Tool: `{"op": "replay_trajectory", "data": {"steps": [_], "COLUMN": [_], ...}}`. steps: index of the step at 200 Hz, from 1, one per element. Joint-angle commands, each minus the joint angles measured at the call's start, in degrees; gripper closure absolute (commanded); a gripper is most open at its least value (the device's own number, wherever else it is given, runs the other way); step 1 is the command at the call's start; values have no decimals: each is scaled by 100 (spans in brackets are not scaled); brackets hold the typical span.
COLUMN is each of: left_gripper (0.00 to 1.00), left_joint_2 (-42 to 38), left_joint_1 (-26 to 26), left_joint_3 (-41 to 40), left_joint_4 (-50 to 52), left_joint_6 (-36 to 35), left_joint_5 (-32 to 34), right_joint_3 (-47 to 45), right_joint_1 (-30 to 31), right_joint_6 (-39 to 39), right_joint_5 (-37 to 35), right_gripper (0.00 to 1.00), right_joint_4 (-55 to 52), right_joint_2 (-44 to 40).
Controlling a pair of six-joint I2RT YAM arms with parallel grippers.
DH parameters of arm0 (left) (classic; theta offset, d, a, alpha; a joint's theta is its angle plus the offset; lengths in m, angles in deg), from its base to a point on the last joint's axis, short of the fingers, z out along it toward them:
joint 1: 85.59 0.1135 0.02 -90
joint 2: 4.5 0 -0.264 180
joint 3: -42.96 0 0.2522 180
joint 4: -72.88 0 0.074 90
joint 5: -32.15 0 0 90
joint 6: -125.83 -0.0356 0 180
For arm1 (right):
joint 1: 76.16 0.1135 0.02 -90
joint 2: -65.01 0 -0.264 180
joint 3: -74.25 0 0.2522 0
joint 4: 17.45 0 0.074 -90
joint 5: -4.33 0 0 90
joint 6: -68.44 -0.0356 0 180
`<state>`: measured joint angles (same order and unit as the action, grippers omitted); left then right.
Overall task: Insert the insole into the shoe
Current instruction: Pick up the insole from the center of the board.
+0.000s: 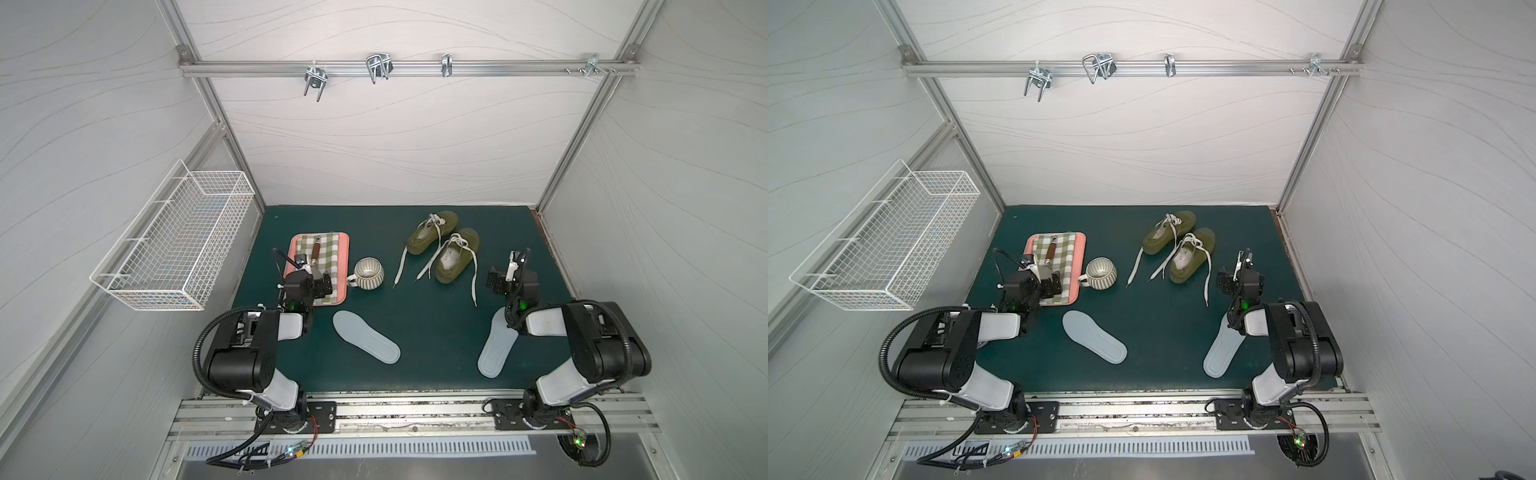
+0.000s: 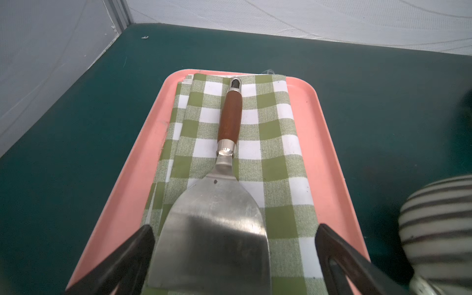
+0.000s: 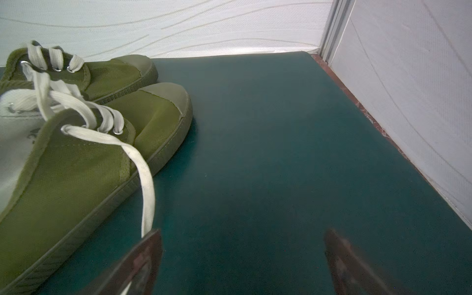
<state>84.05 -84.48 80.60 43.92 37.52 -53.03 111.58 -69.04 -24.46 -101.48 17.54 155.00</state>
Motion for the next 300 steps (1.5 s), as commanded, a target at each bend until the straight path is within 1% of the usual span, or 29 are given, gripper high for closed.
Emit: {"op": "replay_trajectory", "data": {"steps": [1, 28, 47, 133, 176, 194, 202, 217, 224, 232, 244, 260, 286, 300], "left_gripper": [1, 1, 1, 1, 1, 1, 1, 1, 1, 1, 1, 1, 1, 1], "left_joint_2": [-14, -14, -15, -14, -39, -225, -461, -900, -990, -1051, -1126, -1267, -1682, -1925], "left_joint_1": [39, 47, 109, 118, 23, -122, -182, -265, -299, -308, -380, -580, -861, -899], "left_joint_3": [170, 170, 170, 171, 144, 170, 299, 793, 981, 1153, 1300, 1498, 1743, 1931], "left_joint_4": [-140, -140, -140, -131, -172, -57, 348, 1668, 2200, 2556, 2875, 3457, 4456, 5086], "left_joint_6": [-51, -39, -6, -17, -72, -119, -54, 174, 369, 479, 525, 648, 874, 1103], "left_joint_5": [-78, -85, -208, -219, -68, 384, 706, 1113, 1375, 1426, 1471, 1876, 2175, 2032], "right_joint_3": [25, 24, 25, 32, 25, -67, -207, -572, -647, -620, -363, 66, 466, 716], "right_joint_1": [31, 30, 29, 27, 32, 84, 119, 412, 608, 871, 1180, 1444, 1759, 1947], "right_joint_6": [117, 122, 116, 122, 123, 157, 218, 580, 766, 962, 1202, 1422, 1424, 1309], "right_joint_5": [-45, -50, -45, -47, -37, -139, -93, -260, -604, -1153, -1705, -2052, -2042, -1798], "right_gripper": [1, 1, 1, 1, 1, 1, 1, 1, 1, 1, 1, 1, 1, 1], "right_joint_4": [54, 55, 55, 38, 60, 128, 307, 1063, 1357, 1339, 701, -403, -1638, -2543], "right_joint_2": [34, 32, 35, 37, 34, -71, -169, -189, -181, -259, -540, -977, -1685, -2098]}}
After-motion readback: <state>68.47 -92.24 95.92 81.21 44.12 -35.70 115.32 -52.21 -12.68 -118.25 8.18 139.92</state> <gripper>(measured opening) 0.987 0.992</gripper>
